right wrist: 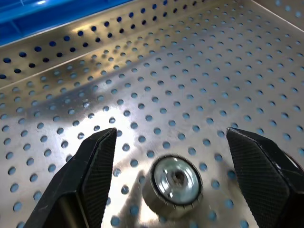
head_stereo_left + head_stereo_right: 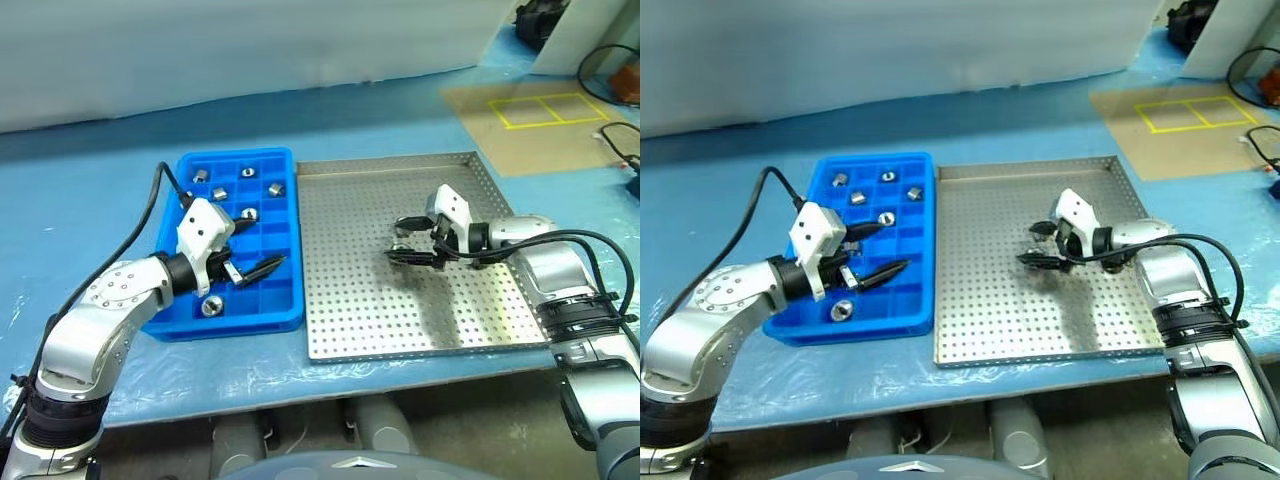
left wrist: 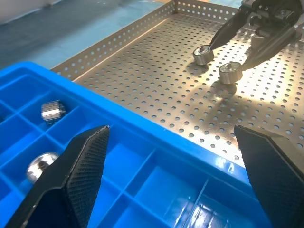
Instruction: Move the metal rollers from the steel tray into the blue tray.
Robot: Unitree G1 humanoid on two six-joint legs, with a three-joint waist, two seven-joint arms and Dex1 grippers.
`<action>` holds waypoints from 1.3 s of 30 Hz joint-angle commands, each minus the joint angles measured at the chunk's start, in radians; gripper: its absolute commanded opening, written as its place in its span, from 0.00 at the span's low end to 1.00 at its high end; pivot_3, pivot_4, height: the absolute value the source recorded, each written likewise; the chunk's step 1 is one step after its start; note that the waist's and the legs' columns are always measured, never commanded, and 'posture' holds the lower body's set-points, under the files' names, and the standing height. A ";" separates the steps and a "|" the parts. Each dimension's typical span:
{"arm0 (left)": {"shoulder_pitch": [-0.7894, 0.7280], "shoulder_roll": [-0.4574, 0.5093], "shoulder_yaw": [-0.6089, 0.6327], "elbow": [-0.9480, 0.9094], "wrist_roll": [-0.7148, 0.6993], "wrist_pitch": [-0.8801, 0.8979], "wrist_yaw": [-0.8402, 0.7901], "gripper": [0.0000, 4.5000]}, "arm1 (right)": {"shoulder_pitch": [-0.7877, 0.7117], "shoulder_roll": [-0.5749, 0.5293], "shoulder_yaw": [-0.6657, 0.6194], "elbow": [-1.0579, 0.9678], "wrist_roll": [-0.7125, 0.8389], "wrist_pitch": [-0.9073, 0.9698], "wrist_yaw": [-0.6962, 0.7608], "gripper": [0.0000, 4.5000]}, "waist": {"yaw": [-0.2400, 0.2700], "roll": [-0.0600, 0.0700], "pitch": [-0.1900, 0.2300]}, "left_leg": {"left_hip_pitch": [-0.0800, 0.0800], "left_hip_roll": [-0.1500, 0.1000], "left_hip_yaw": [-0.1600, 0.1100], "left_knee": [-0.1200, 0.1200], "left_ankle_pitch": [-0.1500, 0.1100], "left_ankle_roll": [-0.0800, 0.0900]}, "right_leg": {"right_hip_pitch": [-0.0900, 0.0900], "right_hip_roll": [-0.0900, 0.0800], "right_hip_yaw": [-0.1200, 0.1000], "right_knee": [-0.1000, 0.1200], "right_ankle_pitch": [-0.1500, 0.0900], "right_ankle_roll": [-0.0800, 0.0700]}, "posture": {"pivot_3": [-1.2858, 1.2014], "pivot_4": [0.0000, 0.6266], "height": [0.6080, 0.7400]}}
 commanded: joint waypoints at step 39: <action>0.042 0.036 -0.046 0.021 -0.008 -0.098 -0.069 0.98 | 0.056 0.201 0.042 -0.081 -0.061 -0.012 -0.215 0.85 | -0.118 0.000 0.000 | -0.001 -0.001 -0.003 0.001 0.000 0.001 | 0.002 -0.001 -0.005 -0.001 -0.001 0.002 | 0.27 0.24 1.00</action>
